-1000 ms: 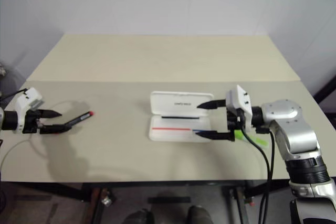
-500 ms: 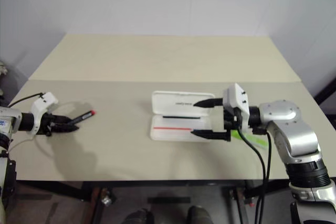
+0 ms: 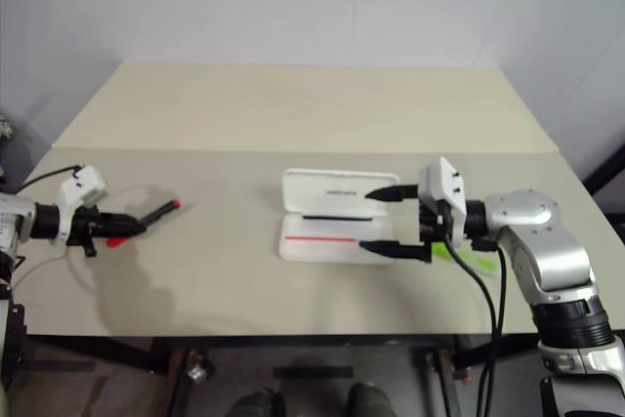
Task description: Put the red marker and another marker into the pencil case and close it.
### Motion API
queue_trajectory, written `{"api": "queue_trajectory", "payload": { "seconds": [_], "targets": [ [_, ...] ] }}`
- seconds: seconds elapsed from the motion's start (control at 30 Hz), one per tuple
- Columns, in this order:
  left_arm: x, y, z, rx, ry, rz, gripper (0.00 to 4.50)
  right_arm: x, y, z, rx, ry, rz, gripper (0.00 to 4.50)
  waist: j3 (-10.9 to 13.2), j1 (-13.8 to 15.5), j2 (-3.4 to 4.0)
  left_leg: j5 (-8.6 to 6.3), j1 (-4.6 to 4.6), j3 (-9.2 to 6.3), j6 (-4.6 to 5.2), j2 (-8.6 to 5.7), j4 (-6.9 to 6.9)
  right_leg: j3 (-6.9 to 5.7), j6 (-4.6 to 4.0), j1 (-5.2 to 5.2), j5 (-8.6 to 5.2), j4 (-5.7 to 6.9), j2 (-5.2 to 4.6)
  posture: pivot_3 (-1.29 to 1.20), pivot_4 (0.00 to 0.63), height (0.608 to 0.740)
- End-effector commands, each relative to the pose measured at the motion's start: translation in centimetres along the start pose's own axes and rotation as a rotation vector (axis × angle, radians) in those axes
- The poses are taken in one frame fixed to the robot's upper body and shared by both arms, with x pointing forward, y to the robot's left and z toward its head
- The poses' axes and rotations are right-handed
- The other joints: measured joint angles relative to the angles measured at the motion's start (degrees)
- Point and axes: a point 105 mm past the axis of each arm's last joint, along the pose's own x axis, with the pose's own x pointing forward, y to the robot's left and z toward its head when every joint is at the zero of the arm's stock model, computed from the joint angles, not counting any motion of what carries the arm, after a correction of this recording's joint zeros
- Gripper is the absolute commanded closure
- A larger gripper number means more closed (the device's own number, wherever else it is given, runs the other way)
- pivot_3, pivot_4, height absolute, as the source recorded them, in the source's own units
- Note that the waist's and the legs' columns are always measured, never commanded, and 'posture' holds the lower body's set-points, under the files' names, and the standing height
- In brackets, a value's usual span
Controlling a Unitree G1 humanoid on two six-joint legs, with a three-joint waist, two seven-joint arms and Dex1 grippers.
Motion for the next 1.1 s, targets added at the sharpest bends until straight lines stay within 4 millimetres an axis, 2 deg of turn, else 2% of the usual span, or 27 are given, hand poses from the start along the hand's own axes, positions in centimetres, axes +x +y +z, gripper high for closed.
{"api": "queue_trajectory", "payload": {
  "seconds": [0.03, 0.17, 0.23, 0.37, 0.73, 0.93, 1.1],
  "targets": [
    [-0.9, -1.4, 2.7, 0.104, -0.050, -0.069, 3.95, -0.7, -0.6, 0.5, -0.056, -0.001, -0.016, 0.00, 0.0, 0.0, 0.00, -0.01, 0.00, 0.01, 0.02, 0.02, 0.00, 0.02, 0.00, 0.00, 0.00, 0.01, -0.01, 0.00, 0.150, 0.740],
    [0.3, -4.7, 5.0, 0.174, -0.060, -0.200, 3.95, -1.0, -1.0, -0.2, -0.055, 0.014, -0.030, 0.00, 0.0, -0.1, 0.00, -0.02, -0.02, -0.02, 0.03, 0.09, 0.00, 0.05, 0.00, -0.01, 0.00, 0.03, 0.03, 0.00, 0.150, 0.740],
    [0.8, -5.6, 5.6, 0.187, -0.058, -0.226, 3.95, -1.0, -1.1, -0.3, -0.055, 0.017, -0.034, 0.00, 0.0, 0.0, 0.00, -0.02, -0.01, -0.02, 0.03, 0.09, 0.01, 0.06, 0.00, -0.01, 0.00, 0.03, 0.04, 0.00, 0.150, 0.740],
    [3.3, -7.8, 7.9, 0.237, -0.089, -0.302, 3.95, -1.7, -1.1, -0.8, -0.056, 0.037, -0.049, 0.00, 0.0, 0.2, 0.01, -0.02, 0.01, 0.00, 0.03, 0.03, 0.08, 0.06, 0.00, 0.01, 0.00, -0.06, 0.05, 0.00, 0.150, 0.740],
    [9.5, -10.2, 13.3, 0.310, -0.162, -0.397, 3.95, -3.6, -0.6, -1.5, -0.069, 0.089, -0.097, 0.00, 0.0, 1.2, 0.01, 0.00, 0.03, -0.01, 0.03, -0.22, 0.21, 0.12, 0.02, 0.04, 0.01, -0.02, 0.15, 0.00, 0.150, 0.740],
    [11.7, -11.4, 15.3, 0.324, -0.183, -0.438, 3.95, -3.7, -0.2, -1.5, -0.069, 0.088, -0.114, 0.00, 0.0, 1.4, 0.01, 0.01, 0.00, -0.02, 0.03, -0.25, 0.26, 0.10, 0.04, 0.06, 0.02, -0.04, 0.14, 0.00, 0.150, 0.740],
    [14.0, -13.6, 17.4, 0.354, -0.208, -0.489, 3.95, -3.5, 0.2, -1.3, -0.065, 0.075, -0.133, 0.00, 0.0, 1.5, 0.01, 0.01, 0.00, -0.04, 0.02, -0.26, 0.28, 0.09, 0.05, 0.07, 0.03, -0.04, 0.14, 0.00, 0.150, 0.740]
  ]
}}
